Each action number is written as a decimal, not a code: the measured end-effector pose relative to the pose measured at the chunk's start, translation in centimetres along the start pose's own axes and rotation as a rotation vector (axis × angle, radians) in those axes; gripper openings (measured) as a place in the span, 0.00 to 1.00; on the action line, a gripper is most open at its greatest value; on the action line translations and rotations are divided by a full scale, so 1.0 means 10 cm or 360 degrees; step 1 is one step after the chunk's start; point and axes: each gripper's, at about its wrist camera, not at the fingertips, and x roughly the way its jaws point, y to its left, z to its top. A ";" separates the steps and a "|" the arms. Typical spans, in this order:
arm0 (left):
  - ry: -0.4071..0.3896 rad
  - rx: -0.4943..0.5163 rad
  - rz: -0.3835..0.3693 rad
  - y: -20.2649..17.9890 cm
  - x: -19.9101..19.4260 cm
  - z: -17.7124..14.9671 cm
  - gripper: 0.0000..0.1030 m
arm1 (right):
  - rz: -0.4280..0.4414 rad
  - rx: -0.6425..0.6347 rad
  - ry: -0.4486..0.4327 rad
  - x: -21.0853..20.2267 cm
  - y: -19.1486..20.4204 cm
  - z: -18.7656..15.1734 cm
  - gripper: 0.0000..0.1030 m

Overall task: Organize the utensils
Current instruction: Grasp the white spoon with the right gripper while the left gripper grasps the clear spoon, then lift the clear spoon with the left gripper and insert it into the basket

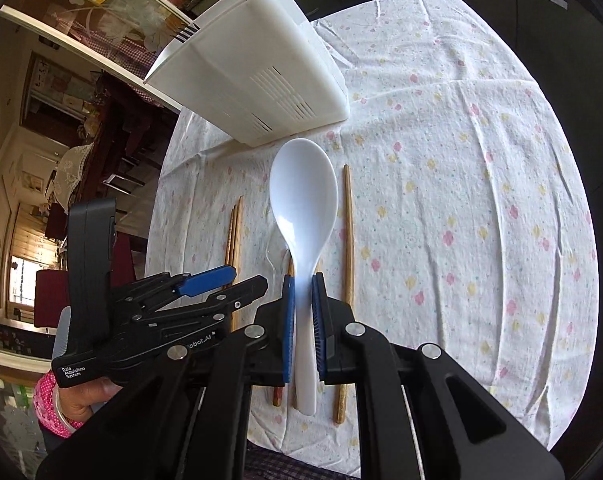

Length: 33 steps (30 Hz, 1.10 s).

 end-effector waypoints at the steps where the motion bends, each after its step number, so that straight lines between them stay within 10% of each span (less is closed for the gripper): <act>1: 0.0009 -0.0005 0.0009 -0.01 0.02 0.02 0.40 | 0.0003 0.0000 0.0000 -0.01 -0.01 0.00 0.09; 33: 0.0025 0.0079 0.0189 -0.52 0.22 0.20 0.08 | 0.0066 0.0006 -0.0078 -0.31 -0.16 0.01 0.09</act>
